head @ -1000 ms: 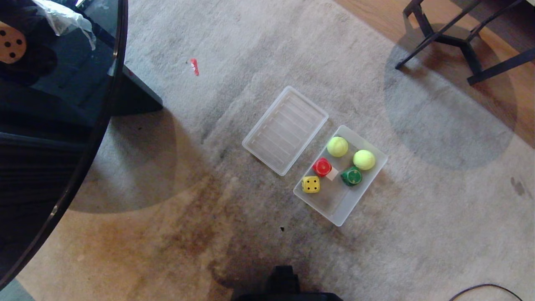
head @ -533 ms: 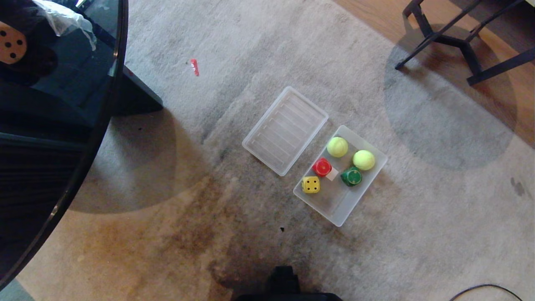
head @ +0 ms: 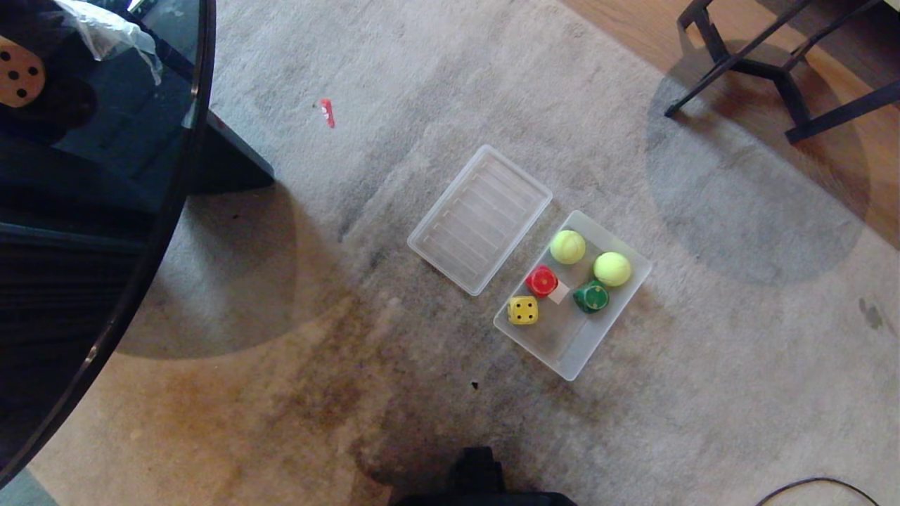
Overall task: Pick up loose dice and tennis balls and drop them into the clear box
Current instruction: Pick up toys out of the box
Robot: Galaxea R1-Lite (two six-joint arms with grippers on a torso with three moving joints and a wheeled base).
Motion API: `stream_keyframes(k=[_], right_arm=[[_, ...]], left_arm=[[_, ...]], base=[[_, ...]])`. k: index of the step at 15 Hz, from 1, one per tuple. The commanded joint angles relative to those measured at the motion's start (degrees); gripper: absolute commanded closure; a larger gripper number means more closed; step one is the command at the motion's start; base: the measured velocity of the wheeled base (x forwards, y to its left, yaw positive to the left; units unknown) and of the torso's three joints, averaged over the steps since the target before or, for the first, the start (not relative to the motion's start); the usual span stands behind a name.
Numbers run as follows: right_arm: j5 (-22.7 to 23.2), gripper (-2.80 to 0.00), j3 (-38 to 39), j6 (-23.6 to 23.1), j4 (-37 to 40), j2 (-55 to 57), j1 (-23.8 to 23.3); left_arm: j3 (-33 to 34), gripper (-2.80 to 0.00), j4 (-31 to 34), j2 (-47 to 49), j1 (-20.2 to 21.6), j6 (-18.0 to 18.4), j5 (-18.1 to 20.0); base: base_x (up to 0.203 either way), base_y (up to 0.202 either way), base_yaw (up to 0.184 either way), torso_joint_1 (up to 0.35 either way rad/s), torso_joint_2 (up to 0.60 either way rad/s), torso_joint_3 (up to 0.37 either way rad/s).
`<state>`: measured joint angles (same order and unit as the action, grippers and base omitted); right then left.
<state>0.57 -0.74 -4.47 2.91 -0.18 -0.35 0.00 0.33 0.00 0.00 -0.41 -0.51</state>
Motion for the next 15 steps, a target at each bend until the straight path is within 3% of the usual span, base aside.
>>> stream_keyframes(k=[1, 10, 15], right_arm=[[0.04, 0.00, 0.04, -0.19, -0.01, 0.09, 0.00], [-0.13, 0.00, 0.13, 0.60, 0.16, 0.09, -0.09], [-0.13, 0.00, 0.13, 0.60, 0.16, 0.09, -0.09]], left_arm=[[0.00, 0.00, 0.02, 0.00, 0.00, -0.02, -0.02], [0.00, 0.00, 0.02, 0.00, 0.00, -0.02, -0.02], [0.00, 0.00, 0.02, 0.00, 0.00, -0.02, -0.02]], base=[[0.000, 0.000, 0.000, 0.000, 0.00, 0.000], [0.000, 0.000, 0.000, 0.000, 0.00, 0.003], [0.000, 0.000, 0.000, 0.001, 0.01, 0.163]])
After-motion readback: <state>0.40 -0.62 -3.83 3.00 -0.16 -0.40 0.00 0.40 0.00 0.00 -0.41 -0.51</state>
